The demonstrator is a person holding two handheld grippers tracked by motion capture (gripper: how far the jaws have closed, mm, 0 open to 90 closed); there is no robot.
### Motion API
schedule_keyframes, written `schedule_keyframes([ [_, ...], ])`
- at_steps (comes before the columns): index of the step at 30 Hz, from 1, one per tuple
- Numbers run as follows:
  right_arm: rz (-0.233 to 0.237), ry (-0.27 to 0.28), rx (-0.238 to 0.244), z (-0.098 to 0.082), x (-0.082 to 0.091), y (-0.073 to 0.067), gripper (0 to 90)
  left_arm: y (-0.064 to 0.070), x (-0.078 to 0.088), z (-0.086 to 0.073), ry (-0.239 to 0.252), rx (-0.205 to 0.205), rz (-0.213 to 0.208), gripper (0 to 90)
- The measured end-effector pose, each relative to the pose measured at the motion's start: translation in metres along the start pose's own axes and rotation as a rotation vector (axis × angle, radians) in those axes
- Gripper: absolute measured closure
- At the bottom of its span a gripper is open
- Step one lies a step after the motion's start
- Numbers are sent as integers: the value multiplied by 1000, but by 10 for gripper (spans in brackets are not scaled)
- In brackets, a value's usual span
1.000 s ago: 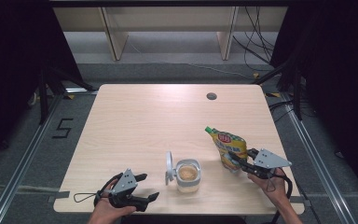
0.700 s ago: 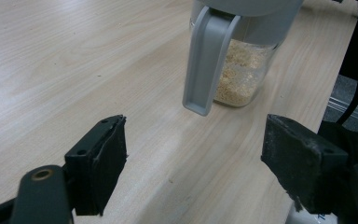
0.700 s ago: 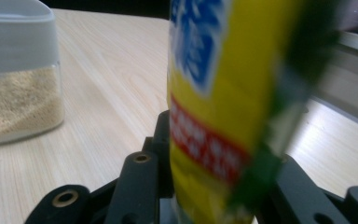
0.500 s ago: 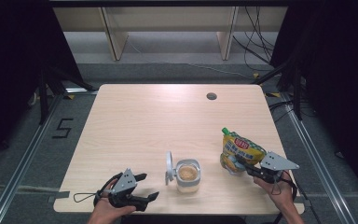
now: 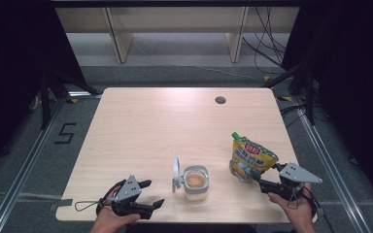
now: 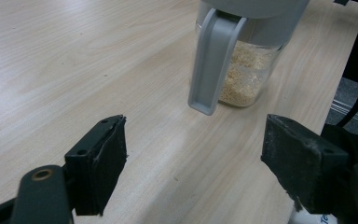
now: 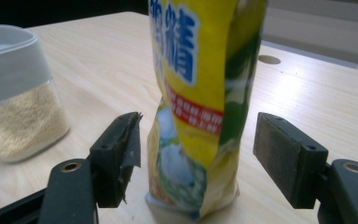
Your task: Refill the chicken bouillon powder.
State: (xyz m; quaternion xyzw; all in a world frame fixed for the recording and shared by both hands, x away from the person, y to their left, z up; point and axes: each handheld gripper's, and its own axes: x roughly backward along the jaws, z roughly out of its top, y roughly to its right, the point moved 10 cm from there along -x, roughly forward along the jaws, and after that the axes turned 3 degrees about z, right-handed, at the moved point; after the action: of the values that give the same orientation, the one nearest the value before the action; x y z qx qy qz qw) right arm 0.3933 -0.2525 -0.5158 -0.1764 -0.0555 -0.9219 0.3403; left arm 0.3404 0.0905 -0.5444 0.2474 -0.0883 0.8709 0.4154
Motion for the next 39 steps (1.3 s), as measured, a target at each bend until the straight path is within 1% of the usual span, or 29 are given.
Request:
schedule_keyframes([
  [1, -9, -8, 8, -1, 2, 1, 312, -1, 0, -1, -7, -15, 4, 216],
  [4, -20, -27, -21, -4, 5, 0, 295, -1, 0, -1, -12, -16, 3, 216],
  [5, -16, -27, 4, -4, 7, 0, 288, -1, 0, -1, -11, -18, -5, 216],
  [6, -20, -39, -31, -6, 10, -4, 282, -1, 0, -1, -11, -19, 1, 216],
  [9, -30, -66, -38, -12, 16, -9, 261, -2, 0, 0, -7, -20, 4, 216],
  [11, -27, -76, -38, -15, 20, -11, 250, -2, -1, 0, -9, -21, 0, 216],
  [12, -34, -90, -24, -17, 22, -11, 245, -2, -1, 0, -12, -11, 0, 216],
  [13, -28, -95, -66, -19, 24, -17, 243, 0, -2, 0, -10, 7, -3, 216],
  [14, -34, -103, -54, -20, 26, -17, 244, -1, -2, 0, -8, -18, -5, 216],
  [16, -26, -115, -39, -23, 28, -20, 238, -1, -2, 0, -9, -17, 0, 216],
  [17, -42, -136, -63, -26, 30, -23, 230, -1, -3, 0, -5, -14, -1, 216],
  [18, -29, -135, -47, -27, 30, -23, 227, 0, -3, 0, -6, -15, -1, 216],
  [19, -39, -151, -55, -29, 32, -25, 227, -2, -3, -1, -21, -33, -2, 216],
  [20, -40, -152, -40, -31, 32, -25, 224, -3, -3, -1, -26, -43, -3, 216],
  [21, -40, -172, -69, -33, 34, -29, 221, -2, -3, -1, -21, -38, -3, 216],
  [22, -35, -165, -56, -33, 34, -29, 221, 1, -3, 0, -13, 2, -7, 216],
  [23, -34, -172, -67, -34, 35, -32, 222, 1, -3, 0, -13, -3, -6, 216],
  [25, -35, -183, -60, -36, 36, -34, 219, -1, -3, 0, -14, -9, 5, 217],
  [26, -25, -188, -31, -37, 36, -34, 218, -2, -3, 1, -10, -27, 3, 217],
  [28, -32, -197, -61, -39, 37, -38, 217, -2, -3, 1, -9, -26, 2, 218],
  [29, -28, -198, -39, -39, 37, -38, 217, -1, -3, 1, -4, -26, -4, 219],
  [30, -29, -207, -63, -41, 38, -42, 217, 0, -2, 1, -5, 5, -5, 219],
  [31, -29, -205, -29, -41, 38, -39, 217, 0, -3, 1, -2, 5, -2, 219],
  [33, -31, -213, -32, -42, 39, -40, 217, -2, -3, 2, -3, -18, 2, 220],
  [34, -37, -215, -50, -42, 40, -42, 218, -2, -4, 2, -6, -16, 0, 220],
  [35, -23, -208, -31, -42, 39, -42, 219, -1, -4, 1, -12, 7, 0, 220],
  [37, -21, -213, -36, -43, 41, -43, 222, -2, -4, 2, -11, -18, -5, 220],
  [38, -23, -215, -44, -44, 41, -45, 222, -1, -5, 3, 2, 1, -3, 221],
  [39, -20, -219, -44, -44, 42, -47, 223, -1, -5, 3, -1, -1, -4, 221],
])
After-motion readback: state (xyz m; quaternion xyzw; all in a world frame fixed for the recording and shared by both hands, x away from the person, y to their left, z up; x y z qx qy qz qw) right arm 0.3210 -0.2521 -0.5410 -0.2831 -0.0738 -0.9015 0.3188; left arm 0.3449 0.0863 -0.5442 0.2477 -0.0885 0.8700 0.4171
